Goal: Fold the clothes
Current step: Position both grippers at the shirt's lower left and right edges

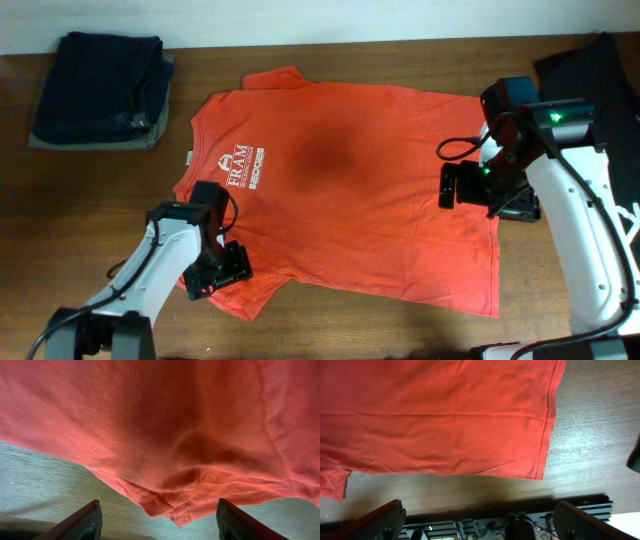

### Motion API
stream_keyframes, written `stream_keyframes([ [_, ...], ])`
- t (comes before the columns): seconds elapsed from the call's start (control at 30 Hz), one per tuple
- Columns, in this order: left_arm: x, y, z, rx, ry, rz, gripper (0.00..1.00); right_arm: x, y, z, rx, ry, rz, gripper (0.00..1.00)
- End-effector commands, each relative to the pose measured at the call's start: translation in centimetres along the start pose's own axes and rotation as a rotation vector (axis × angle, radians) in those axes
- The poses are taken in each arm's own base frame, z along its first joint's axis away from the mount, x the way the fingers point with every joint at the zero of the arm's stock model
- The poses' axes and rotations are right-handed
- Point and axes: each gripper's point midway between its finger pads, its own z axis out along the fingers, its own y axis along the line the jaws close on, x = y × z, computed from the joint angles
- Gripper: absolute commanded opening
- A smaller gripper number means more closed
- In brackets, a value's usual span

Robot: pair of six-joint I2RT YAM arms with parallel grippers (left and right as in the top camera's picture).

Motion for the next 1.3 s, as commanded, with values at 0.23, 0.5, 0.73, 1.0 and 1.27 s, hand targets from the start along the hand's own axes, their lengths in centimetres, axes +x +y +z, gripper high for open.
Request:
stream_keyframes([
  [0.23, 0.0, 2.5, 0.7, -0.131, 0.002, -0.085, 0.73, 0.4, 1.2, 2.0, -0.017, 0.005, -0.03, 0.99],
  [0.5, 0.5, 2.0, 1.0, -0.069, 0.043, -0.114, 0.73, 0.6, 1.1, 3.3, -0.014, 0.021, -0.002, 0.99],
  [0.73, 0.6, 1.9, 1.9, -0.057, 0.036, -0.125, 0.73, 0.1, 1.2, 3.3, -0.02, 0.004, 0.007, 0.99],
  [1.0, 1.1, 1.3, 2.6, -0.01, 0.057, -0.13, 0.58, 0.0, 1.2, 3.3, -0.021, -0.002, 0.022, 0.99],
  [1.27, 0.9, 1.2, 2.6, -0.006, 0.051, -0.128, 0.12, -0.6, 0.7, 3.2, 0.008, -0.031, 0.085, 0.99],
])
